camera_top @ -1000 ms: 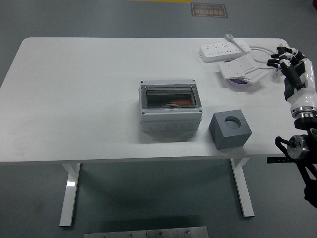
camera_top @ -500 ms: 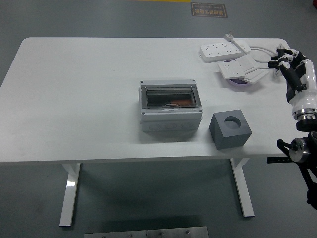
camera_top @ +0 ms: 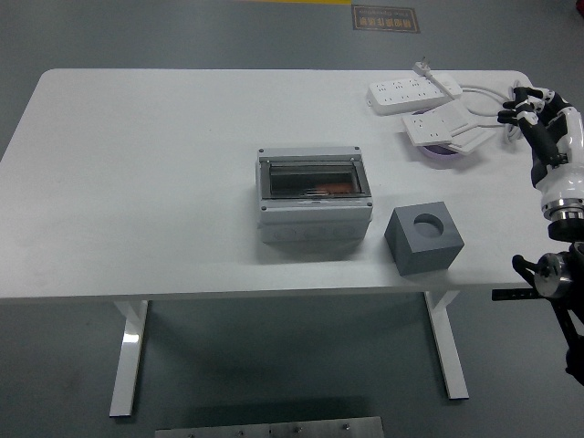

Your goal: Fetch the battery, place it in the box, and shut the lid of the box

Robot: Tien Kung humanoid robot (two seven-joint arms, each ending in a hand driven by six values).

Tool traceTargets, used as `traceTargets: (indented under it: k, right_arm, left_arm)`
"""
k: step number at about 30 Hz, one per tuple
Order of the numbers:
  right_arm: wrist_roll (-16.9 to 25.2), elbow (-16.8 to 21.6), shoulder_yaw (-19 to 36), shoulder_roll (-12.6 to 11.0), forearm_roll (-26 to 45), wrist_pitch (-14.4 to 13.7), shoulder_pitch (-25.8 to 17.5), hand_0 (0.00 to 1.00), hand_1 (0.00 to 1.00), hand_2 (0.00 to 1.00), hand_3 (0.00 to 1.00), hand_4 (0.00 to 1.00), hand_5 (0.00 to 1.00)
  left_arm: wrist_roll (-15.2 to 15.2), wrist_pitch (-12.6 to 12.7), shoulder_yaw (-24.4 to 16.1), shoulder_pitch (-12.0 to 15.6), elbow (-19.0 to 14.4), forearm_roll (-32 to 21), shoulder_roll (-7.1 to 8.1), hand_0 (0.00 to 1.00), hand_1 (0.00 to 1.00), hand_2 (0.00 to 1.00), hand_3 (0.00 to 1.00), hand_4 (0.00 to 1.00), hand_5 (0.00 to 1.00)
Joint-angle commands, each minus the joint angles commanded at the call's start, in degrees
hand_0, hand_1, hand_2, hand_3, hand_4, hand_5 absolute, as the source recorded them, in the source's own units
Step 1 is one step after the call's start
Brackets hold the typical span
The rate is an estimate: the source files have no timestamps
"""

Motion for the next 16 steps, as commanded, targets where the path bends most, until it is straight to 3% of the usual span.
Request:
traceTargets:
  k: [16]
  right_arm:
    - [-0.37,1.17,1.26,-0.29,-0.84,0.18,-0.57,0.504,0.458,0.444,0.513,0.647,0.289]
  left_arm:
    - [0.27,-0.34,0.24,-0.17,0.09,-0.39,0.22,0.464,0.641,0.640,0.658,0.782,0.698]
